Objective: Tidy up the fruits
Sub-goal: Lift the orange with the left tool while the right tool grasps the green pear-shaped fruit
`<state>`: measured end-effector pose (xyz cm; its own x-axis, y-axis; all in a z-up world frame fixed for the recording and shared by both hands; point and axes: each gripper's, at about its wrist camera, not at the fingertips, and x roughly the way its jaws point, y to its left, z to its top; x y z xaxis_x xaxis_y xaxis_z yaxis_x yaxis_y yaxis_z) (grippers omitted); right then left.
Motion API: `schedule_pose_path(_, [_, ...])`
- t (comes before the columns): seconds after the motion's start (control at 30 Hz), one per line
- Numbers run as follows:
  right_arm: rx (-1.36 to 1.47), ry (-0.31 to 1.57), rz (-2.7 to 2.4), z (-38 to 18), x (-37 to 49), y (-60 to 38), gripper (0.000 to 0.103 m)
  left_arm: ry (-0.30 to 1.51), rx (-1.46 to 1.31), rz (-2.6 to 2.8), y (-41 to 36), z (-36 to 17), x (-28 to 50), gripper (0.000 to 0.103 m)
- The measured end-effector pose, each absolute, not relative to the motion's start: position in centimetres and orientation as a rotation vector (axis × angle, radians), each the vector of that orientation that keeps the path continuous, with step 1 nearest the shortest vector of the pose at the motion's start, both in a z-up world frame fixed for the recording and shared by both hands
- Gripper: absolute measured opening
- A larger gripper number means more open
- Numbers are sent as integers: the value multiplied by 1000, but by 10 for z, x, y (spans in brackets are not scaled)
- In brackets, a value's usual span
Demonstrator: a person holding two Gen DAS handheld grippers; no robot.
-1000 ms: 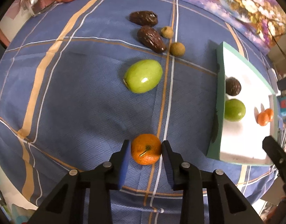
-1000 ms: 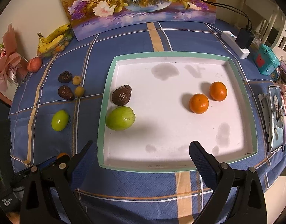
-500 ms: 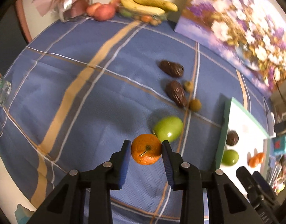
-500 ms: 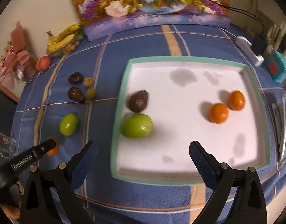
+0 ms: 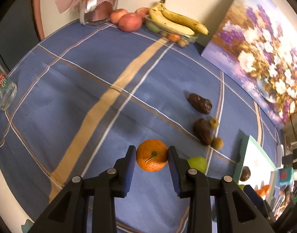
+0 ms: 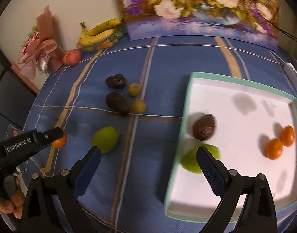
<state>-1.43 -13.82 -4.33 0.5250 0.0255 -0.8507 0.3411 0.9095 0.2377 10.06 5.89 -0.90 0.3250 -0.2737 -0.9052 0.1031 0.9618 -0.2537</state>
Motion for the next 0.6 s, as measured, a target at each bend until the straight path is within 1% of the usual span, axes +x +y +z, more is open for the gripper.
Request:
schedule_pose_path(0.13, [375,1019,-153,-51,2,-123,98,1212,-182,-230,67,-11,109,36])
schedule_pose_path(0.2, [360,1024,-122,-55,10,-115,96,1216,-188,-225,69,-13,113,36])
schedule_pose_path(0.27, [338,1037,-106,-60,17,-107,88,1222,-195,-219,70,-16,116,36])
schedule_pose_path(0.3, [327,1045,-99,-63,21,-103,87,1224,-198,-214,71,-18,118,36])
schedule_pose_path(0.6, [277,1104,-77,-87,42,-87,87,1242,-208,-180,76,-32,131,36])
